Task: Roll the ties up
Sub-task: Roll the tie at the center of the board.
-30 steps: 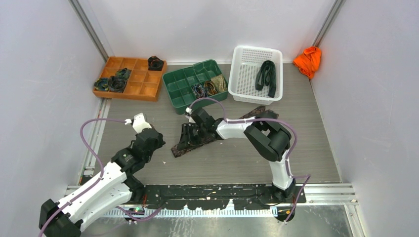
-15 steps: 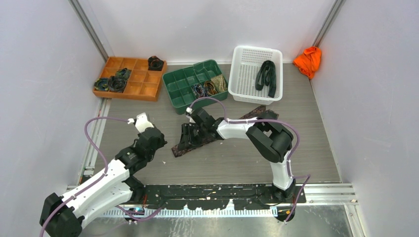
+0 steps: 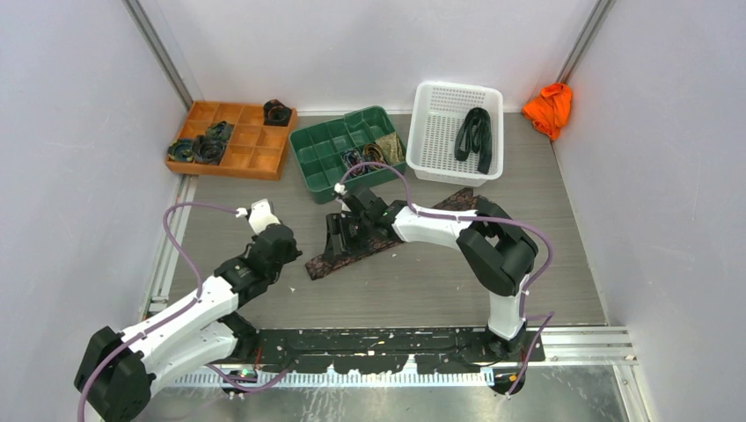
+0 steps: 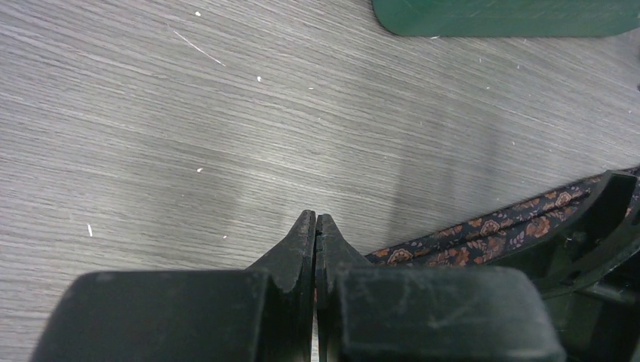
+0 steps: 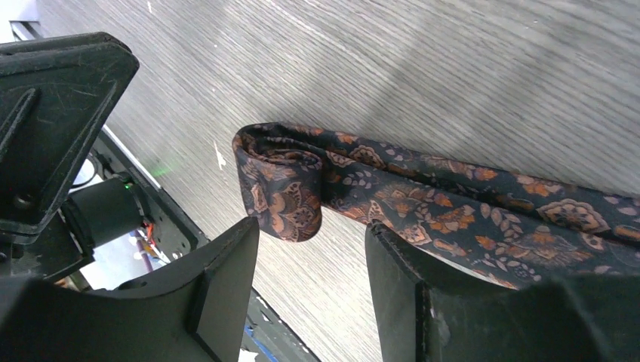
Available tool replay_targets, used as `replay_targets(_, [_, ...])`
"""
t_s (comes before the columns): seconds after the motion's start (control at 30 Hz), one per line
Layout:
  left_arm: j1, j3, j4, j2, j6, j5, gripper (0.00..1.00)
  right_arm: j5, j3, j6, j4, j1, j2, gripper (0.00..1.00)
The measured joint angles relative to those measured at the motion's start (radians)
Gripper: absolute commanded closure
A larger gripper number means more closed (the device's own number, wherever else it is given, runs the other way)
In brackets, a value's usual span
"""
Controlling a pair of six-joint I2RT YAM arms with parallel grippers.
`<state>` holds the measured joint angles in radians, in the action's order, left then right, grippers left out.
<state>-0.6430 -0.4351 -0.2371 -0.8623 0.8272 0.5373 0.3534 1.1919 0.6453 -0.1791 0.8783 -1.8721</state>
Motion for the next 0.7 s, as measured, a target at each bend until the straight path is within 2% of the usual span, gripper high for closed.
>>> replay_targets(0.3, [0.0, 0.0, 0.008, -0.007, -0.002, 0.001, 1.0, -0.046, 0.021, -0.042, -0.069, 0.0, -0.013, 0.46])
replay_targets(0.37, [0.0, 0.0, 0.008, -0.001, -0.002, 0.005, 1.0, -0.044, 0.022, -0.04, -0.07, 0.0, -0.013, 0.51])
replay_targets(0.5, [0.0, 0.0, -0.002, 0.021, -0.002, 0.013, 1.0, -0.044, 0.064, -0.039, -0.091, 0.006, -0.013, 0.67])
replay_targets(0.7, [0.002, 0.0, -0.032, 0.083, -0.002, 0.028, 1.0, -0.035, 0.082, -0.029, -0.082, 0.02, -0.014, 0.74])
